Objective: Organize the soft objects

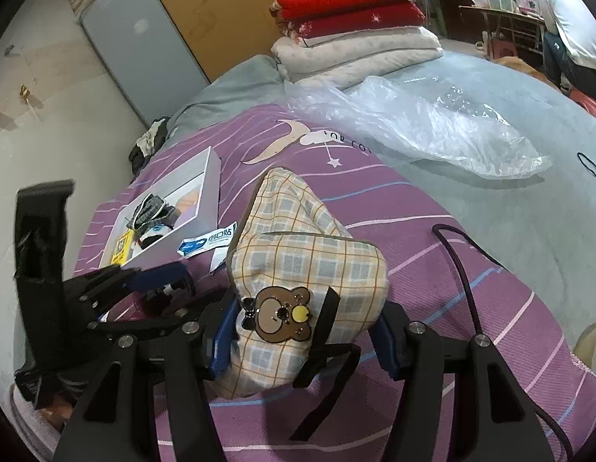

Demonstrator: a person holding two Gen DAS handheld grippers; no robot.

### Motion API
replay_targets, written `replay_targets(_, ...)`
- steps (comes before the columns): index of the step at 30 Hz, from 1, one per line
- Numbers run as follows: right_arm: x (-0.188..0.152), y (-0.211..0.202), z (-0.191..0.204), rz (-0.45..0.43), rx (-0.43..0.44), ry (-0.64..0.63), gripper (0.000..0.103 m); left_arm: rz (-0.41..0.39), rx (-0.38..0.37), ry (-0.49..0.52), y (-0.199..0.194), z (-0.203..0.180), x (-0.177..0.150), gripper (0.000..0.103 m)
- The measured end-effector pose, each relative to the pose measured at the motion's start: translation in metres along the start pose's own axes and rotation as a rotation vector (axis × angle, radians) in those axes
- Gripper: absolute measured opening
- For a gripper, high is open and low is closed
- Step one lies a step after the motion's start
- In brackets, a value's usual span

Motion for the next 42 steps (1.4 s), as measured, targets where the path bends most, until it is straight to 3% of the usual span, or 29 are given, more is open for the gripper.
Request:
replay_targets(6,0.001,0.003,0.001,0.008,0.004,0.002,0.059,-0.013,-0.018,-0.038,0.009,0.008,0.014,0.059)
replay_targets(8,0.001,0.003,0.0,0.01,0.006,0.005,0.059,-0.002,-0.013,-0.038,0.015,0.009,0.017,0.054)
replay_targets(15,0.002,0.001,0.0,0.006,0.022,0.012,0.059,0.03,-0.057,-0.113,0.023,0.019,0.022,0.007)
replay_targets(16,0.002,0.001,0.0,0.005,0.023,0.011,0.059,0.029,-0.064,-0.125,0.021,0.02,0.022,0.005)
replay_targets(29,0.004,-0.011,0.025,0.013,0.118,-0.02,0.059,-0.01,-0.122,-0.238,-0.024,0.032,0.002,0.003)
replay_targets(35,0.0,-0.01,0.042,0.037,0.138,-0.051,0.059,0.0,-0.045,-0.271,-0.034,0.044,-0.021,0.003)
replay_targets(42,-0.008,-0.002,0.06,0.086,0.164,-0.096,0.059,-0.015,-0.032,-0.336,-0.047,0.056,-0.045,0.003)
Point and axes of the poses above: each gripper's, at about its wrist camera, not at the fingertips, and y roughly the way its jaws point, z to its left, x to its top, the point moved 4 cm from there along y, roughly the way its jaws point, and after that the axes turned 11 degrees about z, right-handed, at the moved point
